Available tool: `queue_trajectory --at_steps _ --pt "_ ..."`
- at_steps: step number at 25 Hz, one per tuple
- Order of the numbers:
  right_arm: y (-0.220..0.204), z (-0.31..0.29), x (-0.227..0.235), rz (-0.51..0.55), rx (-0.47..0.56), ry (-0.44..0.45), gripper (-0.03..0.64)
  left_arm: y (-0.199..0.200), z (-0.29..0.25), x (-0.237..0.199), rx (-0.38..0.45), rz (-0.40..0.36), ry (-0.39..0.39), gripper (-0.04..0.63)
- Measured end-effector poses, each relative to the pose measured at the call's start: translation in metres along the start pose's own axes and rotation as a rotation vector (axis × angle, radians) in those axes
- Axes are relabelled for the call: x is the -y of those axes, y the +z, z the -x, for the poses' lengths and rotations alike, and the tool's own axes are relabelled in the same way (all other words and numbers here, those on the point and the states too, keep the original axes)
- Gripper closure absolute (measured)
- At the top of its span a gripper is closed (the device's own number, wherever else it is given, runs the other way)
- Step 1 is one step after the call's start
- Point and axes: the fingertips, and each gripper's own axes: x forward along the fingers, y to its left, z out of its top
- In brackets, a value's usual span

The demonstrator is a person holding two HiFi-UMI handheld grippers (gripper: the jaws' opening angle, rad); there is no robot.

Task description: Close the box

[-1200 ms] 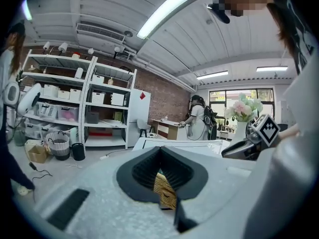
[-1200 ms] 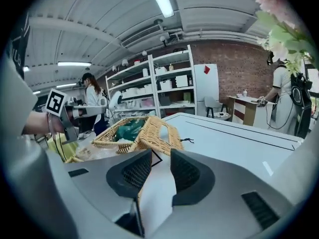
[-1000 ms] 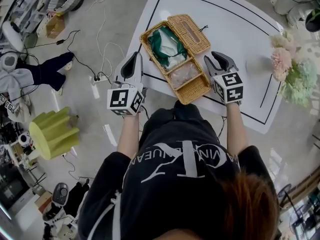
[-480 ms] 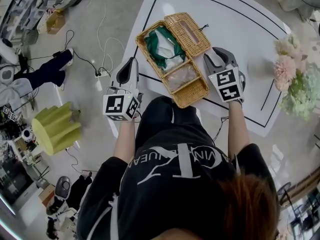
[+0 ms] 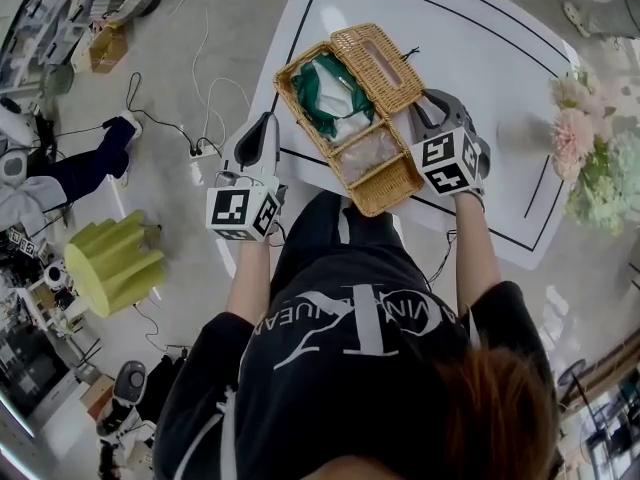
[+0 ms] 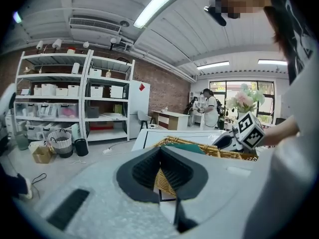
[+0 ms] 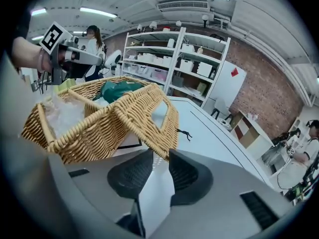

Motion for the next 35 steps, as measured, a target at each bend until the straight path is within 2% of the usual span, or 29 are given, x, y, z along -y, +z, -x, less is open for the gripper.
queue_trajectory --at_steps 9,18,23,35 --pt "0.013 0.019 0.016 0.084 0.000 -0.156 0.502 0.007 -0.001 -0.011 0.026 0.004 -0.037 0.584" --pt "0.020 0.031 0.024 0.106 0.000 -0.262 0.489 0.011 0.002 -0.019 0.040 0.001 -0.054 0.584" --pt "0.028 0.039 0.030 0.057 0.024 -0.302 0.471 0.015 0.004 -0.022 0.048 -0.002 -0.065 0.584" --pt "0.033 0.047 0.034 -0.054 0.056 -0.323 0.463 0.023 0.003 -0.023 0.066 0.000 -0.087 0.584"
